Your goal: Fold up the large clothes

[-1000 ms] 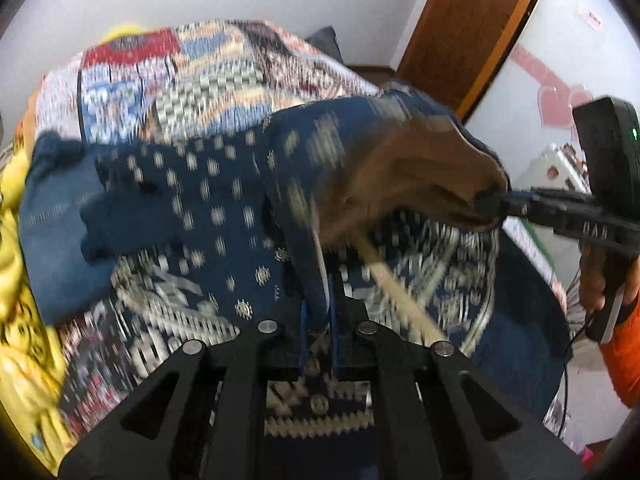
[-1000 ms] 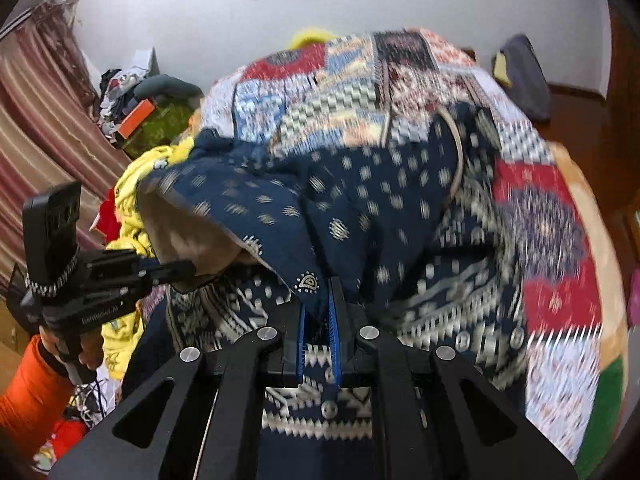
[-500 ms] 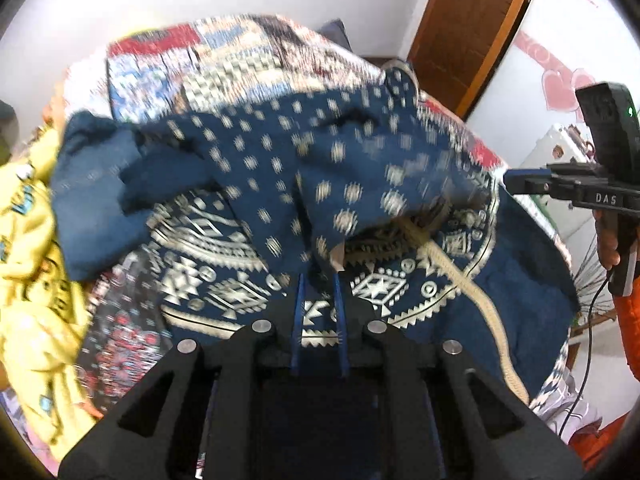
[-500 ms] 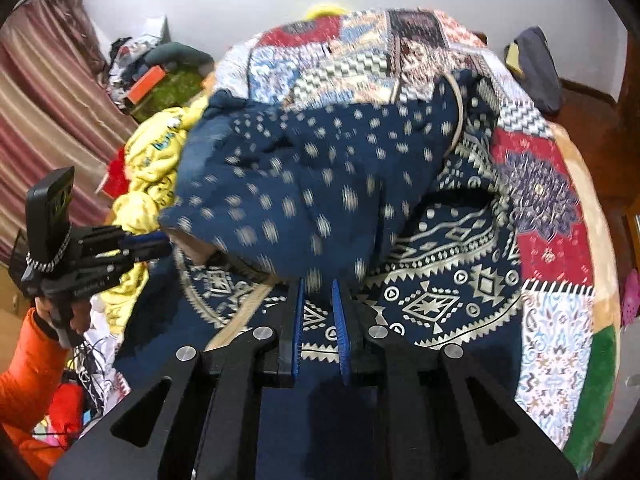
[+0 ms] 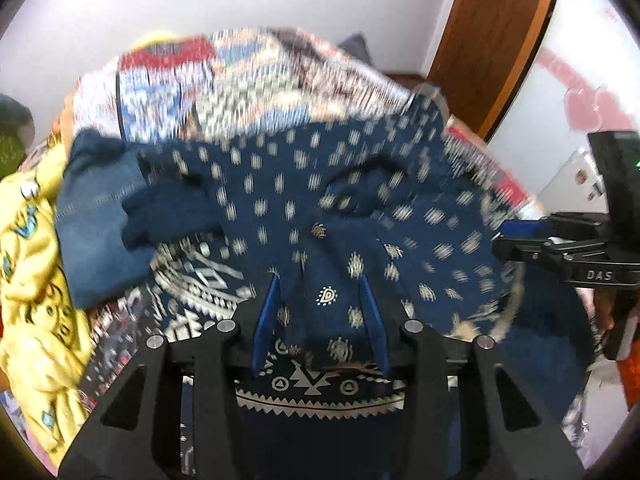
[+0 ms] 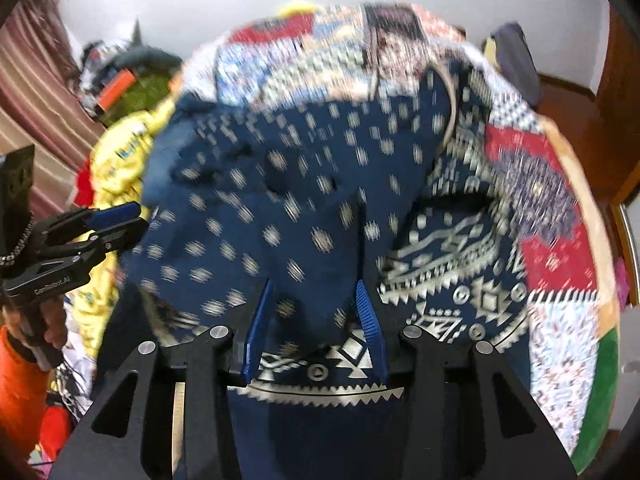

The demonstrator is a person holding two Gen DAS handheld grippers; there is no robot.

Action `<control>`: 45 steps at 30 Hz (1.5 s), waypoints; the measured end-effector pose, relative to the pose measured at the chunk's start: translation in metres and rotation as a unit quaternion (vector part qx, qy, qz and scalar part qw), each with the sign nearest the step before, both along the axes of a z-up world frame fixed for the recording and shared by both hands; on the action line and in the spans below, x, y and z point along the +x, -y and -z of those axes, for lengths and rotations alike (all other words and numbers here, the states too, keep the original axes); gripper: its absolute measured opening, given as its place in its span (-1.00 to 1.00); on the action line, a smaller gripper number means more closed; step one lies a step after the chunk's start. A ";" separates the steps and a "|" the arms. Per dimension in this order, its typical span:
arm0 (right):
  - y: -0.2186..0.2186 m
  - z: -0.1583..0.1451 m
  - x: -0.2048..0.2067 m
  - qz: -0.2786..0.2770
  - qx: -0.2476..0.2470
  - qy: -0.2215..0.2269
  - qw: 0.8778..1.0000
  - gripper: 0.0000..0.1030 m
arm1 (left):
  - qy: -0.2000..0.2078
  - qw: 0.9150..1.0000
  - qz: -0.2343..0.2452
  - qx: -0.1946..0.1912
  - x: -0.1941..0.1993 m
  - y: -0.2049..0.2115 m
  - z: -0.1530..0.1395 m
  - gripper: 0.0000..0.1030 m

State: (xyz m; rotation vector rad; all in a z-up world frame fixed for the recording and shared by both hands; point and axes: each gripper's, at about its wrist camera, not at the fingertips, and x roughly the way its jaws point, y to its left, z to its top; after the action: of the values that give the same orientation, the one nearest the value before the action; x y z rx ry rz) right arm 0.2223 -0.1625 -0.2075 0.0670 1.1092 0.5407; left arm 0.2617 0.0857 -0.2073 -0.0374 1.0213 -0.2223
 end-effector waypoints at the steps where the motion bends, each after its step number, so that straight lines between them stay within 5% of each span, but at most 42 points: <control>1: -0.001 0.010 0.002 0.002 -0.006 -0.013 1.000 -0.24 | -0.012 1.000 0.000 0.009 0.001 0.002 0.012 -0.20; 6: 0.009 0.030 0.009 0.008 0.009 -0.053 0.999 -0.23 | -0.022 1.000 0.004 0.019 -0.007 0.000 0.034 -0.08; 11: 0.030 0.005 0.014 0.016 0.009 -0.014 1.000 -0.23 | -0.005 1.000 0.004 0.005 -0.013 -0.021 0.010 0.03; 17: 0.065 -0.017 0.039 0.064 0.012 0.038 0.997 -0.04 | 0.030 0.997 -0.069 0.028 0.009 -0.084 -0.013 0.21; 25: 0.092 0.008 0.104 0.137 0.035 0.007 0.990 0.07 | -0.015 0.983 -0.183 -0.020 0.075 -0.161 0.032 0.21; 31: 0.094 0.034 0.152 0.153 0.046 -0.030 0.987 0.07 | -0.060 0.980 -0.174 -0.076 0.122 -0.175 0.075 0.22; 35: 0.089 0.046 0.177 0.147 0.094 -0.056 0.983 0.07 | -0.057 0.978 -0.161 -0.120 0.146 -0.177 0.088 0.22; 40: 0.072 0.053 0.198 0.136 0.097 -0.050 0.985 0.06 | -0.048 0.972 -0.164 -0.160 0.170 -0.177 0.097 0.30; 42: 0.068 0.051 0.201 0.133 0.097 -0.042 0.985 -0.20 | -0.049 0.969 -0.165 -0.175 0.177 -0.179 0.100 0.24; 45: 0.066 0.051 0.206 0.128 0.116 -0.042 0.984 -0.64 | -0.051 0.963 -0.175 -0.199 0.183 -0.179 0.102 -0.26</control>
State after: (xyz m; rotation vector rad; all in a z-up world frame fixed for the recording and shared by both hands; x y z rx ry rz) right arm 0.4284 -0.2286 -0.2586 0.4334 1.0959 0.4353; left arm 0.4450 0.2646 -0.3097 -0.5968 1.0415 -0.1000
